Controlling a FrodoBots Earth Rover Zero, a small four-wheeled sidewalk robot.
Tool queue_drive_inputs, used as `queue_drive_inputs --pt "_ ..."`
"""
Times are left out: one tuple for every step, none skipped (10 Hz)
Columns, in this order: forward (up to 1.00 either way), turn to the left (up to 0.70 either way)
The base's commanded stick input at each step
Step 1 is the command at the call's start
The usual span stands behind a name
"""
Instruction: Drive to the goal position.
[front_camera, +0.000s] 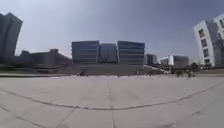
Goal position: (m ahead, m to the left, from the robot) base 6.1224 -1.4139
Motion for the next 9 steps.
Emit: queue_drive_inputs --pt "0.45 0.0" --pt "0.45 0.0" --pt "0.45 0.0" --pt "0.45 0.0" --pt "0.45 0.0" --pt "0.45 0.0" --pt "0.45 0.0" --pt "0.45 0.15" --pt "0.45 0.27"
